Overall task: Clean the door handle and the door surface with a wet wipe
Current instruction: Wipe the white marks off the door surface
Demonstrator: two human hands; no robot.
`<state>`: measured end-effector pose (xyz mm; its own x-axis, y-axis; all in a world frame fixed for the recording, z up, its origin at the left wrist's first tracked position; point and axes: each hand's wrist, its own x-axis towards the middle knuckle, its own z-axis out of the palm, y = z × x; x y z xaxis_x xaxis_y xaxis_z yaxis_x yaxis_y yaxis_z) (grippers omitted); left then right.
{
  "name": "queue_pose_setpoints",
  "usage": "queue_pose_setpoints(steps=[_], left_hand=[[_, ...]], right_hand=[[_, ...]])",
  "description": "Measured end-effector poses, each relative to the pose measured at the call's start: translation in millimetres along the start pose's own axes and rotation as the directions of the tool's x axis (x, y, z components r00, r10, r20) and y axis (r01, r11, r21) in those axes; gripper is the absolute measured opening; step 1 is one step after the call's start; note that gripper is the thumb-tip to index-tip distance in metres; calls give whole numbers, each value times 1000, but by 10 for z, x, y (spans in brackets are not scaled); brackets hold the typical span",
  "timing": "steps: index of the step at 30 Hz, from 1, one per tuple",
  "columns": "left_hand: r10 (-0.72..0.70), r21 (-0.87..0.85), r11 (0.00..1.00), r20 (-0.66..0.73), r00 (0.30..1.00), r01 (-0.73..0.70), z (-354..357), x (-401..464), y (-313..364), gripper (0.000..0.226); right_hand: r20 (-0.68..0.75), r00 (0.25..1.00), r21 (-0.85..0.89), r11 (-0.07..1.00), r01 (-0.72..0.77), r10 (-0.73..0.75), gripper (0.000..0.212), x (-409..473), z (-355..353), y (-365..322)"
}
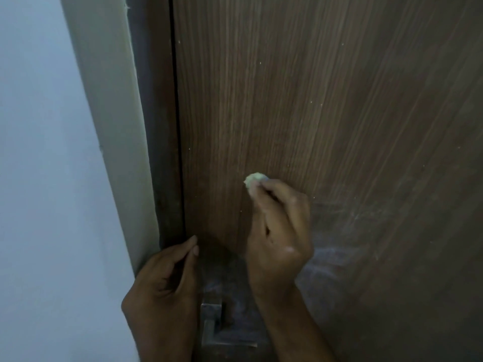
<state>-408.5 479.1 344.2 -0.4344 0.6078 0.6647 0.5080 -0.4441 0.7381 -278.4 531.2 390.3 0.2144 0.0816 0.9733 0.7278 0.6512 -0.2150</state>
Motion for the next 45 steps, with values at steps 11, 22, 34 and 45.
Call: queue_pose_setpoints(steps=[11, 22, 34, 45], left_hand=[[98, -80, 993, 76, 992, -92, 165, -148, -7, 20], [130, -104, 988, 177, 976, -113, 255, -200, -23, 19], [104, -85, 992, 179, 978, -90, 318, -225, 196, 21], [212, -142, 973, 238, 948, -182, 484, -149, 606, 21]], right_hand=[[-38, 982, 10, 983, -184, 185, 25, -159, -503, 157], [-193, 969, -156, 970, -186, 154, 19, -129, -847, 561], [54, 982, -110, 979, -174, 181, 19, -490, -769, 334], [58, 996, -59, 996, -67, 71, 16, -169, -707, 360]])
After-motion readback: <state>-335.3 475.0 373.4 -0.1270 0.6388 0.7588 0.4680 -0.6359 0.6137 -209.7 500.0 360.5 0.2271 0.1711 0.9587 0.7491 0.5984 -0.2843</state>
